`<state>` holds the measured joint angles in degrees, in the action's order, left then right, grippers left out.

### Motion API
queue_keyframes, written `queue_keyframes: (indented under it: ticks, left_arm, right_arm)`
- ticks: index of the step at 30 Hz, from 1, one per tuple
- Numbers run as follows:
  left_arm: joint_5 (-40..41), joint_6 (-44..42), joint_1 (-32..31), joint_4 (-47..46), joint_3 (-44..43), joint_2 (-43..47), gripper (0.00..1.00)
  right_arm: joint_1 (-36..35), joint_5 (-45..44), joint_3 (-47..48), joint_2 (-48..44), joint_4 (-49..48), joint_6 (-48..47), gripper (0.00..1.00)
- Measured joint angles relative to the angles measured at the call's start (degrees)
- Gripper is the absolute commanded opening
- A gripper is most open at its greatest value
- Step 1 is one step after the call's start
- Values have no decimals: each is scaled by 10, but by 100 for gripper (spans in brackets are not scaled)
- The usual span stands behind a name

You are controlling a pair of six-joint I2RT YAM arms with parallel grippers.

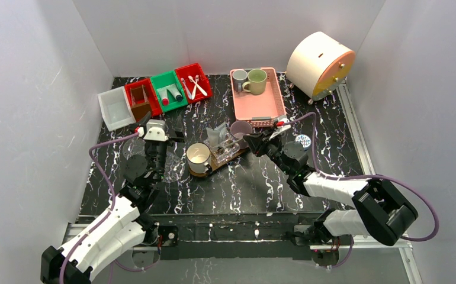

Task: Prepare toiletry sets of a toothbrush and toothpaste on the tray
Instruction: Place the toothbrush in the toothpaste holder.

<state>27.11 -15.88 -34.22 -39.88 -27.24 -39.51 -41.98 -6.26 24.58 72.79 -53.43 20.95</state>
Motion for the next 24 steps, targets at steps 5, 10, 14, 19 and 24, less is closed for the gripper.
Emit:
queue_keyframes:
  ticks: [5,10,14,19,24]
  left_arm:
    - [-3,0,0,0,0,3,98]
    - [-6,-2,0,-4,0,8,98]
    - [-6,-2,0,-4,0,9,98]
    - [-8,-5,2,-4,1,10,98]
    - [-8,-6,3,-4,2,10,98]
  right_arm:
    - [0,24,0,25,-29,-21,5]
    - [0,41,0,37,-48,-38,11]
    - [0,51,0,38,-52,-49,30]
    - [0,54,0,38,-51,-63,44]
    - [0,54,0,29,-38,-71,54]
